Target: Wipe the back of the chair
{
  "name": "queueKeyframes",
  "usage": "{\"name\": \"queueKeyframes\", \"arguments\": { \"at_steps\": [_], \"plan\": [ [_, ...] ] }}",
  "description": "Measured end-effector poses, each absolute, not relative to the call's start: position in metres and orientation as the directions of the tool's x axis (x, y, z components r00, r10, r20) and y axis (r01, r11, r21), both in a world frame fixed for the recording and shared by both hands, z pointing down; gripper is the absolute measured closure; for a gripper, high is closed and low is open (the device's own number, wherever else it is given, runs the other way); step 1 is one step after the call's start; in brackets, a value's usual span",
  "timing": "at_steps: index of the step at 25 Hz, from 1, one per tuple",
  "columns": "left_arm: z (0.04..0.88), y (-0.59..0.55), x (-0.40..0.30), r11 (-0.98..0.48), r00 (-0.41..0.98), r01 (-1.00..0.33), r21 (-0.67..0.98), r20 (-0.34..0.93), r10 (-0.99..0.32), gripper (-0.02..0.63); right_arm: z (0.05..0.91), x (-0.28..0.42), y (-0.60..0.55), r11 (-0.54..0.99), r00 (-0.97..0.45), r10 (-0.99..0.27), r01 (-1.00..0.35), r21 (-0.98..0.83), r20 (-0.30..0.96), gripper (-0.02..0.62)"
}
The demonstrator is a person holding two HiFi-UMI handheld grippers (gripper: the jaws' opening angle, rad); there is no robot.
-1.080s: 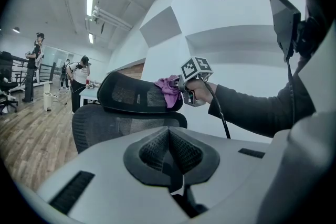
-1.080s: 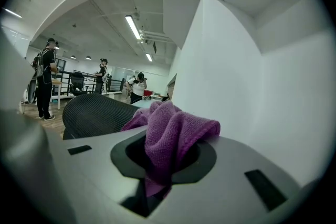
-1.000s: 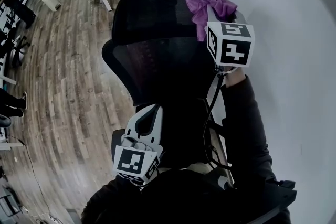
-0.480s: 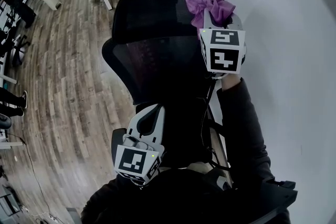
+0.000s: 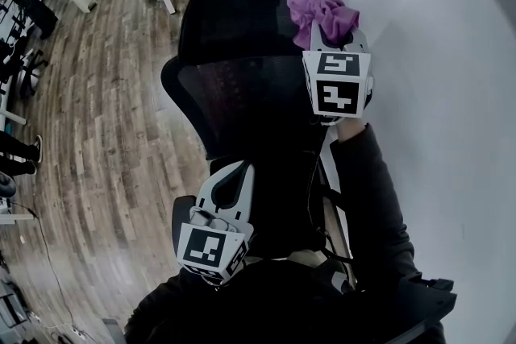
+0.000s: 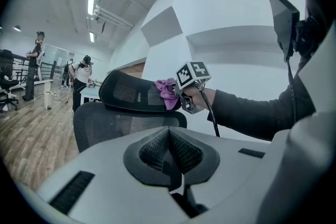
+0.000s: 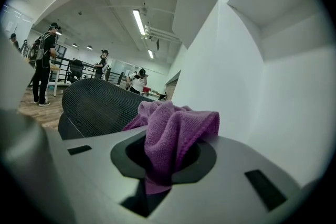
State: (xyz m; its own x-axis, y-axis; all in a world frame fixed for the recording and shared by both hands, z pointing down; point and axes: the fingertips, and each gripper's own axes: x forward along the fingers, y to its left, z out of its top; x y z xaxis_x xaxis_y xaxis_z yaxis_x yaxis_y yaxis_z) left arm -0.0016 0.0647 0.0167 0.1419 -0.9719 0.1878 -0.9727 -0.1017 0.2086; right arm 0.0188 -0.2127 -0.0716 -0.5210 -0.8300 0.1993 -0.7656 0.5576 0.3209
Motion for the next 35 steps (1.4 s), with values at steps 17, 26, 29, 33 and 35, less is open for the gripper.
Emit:
{"name": "queueKeyframes", "arguments": {
  "at_steps": [17, 26, 29, 33, 35],
  "plan": [
    [0.011, 0.080, -0.025, -0.049, 0.093, -0.973, 0.224, 0.190, -0.977, 0.606, -0.073, -0.016, -0.205, 0.595, -0.553, -0.804, -0.741, 0.312, 0.220, 0.528],
    [0.005, 0.099, -0.049, 0.007, 0.039, -0.972, 0.233, 0.193, -0.980, 0.606, -0.077, -0.057, -0.187, 0.645, -0.602, -0.764, -0.699, 0.309, 0.232, 0.529],
    [0.004, 0.105, -0.057, 0.026, 0.021, -0.972, 0.235, 0.195, -0.981, 0.606, -0.079, -0.071, -0.181, 0.662, -0.620, -0.749, -0.683, 0.310, 0.232, 0.528],
    [0.002, 0.114, -0.066, 0.061, -0.013, -0.969, 0.238, 0.199, -0.980, 0.606, -0.082, -0.090, -0.171, 0.684, -0.647, -0.728, -0.662, 0.306, 0.229, 0.529],
    [-0.001, 0.122, -0.071, 0.075, -0.027, -0.968, 0.240, 0.198, -0.980, 0.606, -0.086, -0.099, -0.162, 0.694, -0.659, -0.717, -0.651, 0.307, 0.227, 0.529]
  ]
}}
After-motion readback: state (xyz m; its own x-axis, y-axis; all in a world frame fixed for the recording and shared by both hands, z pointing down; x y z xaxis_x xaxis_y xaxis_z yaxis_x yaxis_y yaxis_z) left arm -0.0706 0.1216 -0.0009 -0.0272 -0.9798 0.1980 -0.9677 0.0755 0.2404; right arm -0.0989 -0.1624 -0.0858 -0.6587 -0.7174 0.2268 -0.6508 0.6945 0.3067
